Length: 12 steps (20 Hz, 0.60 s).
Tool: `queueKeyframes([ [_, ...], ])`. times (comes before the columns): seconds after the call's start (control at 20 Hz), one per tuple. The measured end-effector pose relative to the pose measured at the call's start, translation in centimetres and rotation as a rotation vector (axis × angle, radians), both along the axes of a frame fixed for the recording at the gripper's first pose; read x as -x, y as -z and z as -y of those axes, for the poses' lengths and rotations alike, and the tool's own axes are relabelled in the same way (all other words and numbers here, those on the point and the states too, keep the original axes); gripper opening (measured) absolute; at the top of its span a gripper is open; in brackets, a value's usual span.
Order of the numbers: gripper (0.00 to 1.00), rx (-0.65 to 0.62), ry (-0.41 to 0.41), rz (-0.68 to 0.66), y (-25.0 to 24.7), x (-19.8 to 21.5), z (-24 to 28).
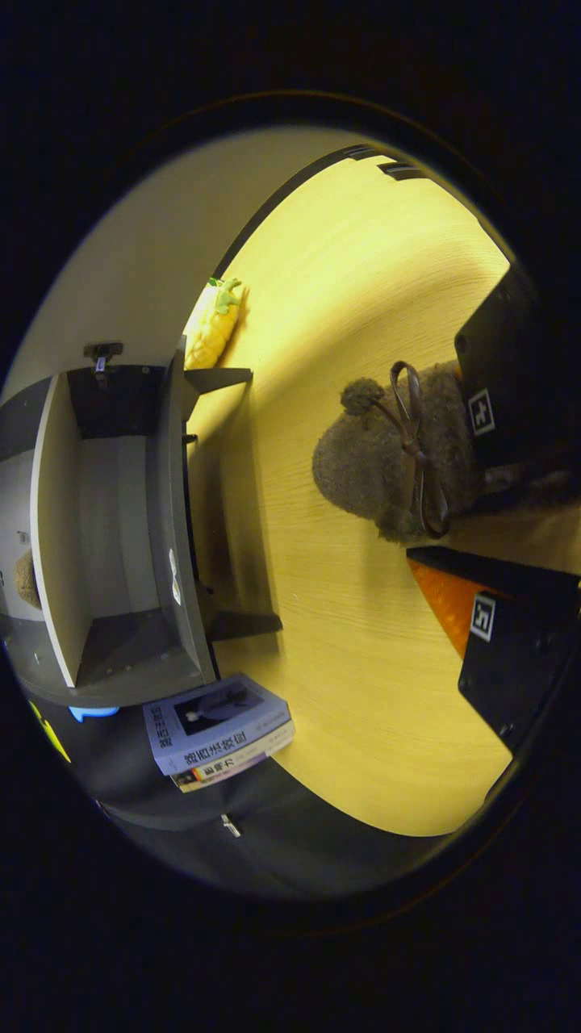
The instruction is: Open the shoe cabinet door, grab the shoes and put them into the shoe cabinet, then close the shoe cabinet door.
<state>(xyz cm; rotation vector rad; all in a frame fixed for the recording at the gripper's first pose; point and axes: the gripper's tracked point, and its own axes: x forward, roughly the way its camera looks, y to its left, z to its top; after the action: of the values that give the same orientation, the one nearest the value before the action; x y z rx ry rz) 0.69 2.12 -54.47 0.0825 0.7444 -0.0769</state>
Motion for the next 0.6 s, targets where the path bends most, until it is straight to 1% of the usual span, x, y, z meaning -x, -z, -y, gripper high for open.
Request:
queueKeyframes([
  [0.05, 0.39, -0.015, -0.007, 0.02, -0.5, -0.1, -0.2],
  [0.1, 0.23, -0.023, -0.014, 0.007, -0.2, 0.2, -0.4],
  [0.15, 0.1, -0.021, -0.031, 0.012, -0.6, 0.1, -0.6],
  [0.25, 0.1, -0.013, -0.049, 0.026, -1.6, -0.3, -0.4],
  [0.4, 0.1, -0.032, -0.06, 0.064, -4.9, -1.0, -0.5],
  [0.6, 0.1, -0.052, -0.064, 0.115, -11.9, -2.1, -0.4],
])
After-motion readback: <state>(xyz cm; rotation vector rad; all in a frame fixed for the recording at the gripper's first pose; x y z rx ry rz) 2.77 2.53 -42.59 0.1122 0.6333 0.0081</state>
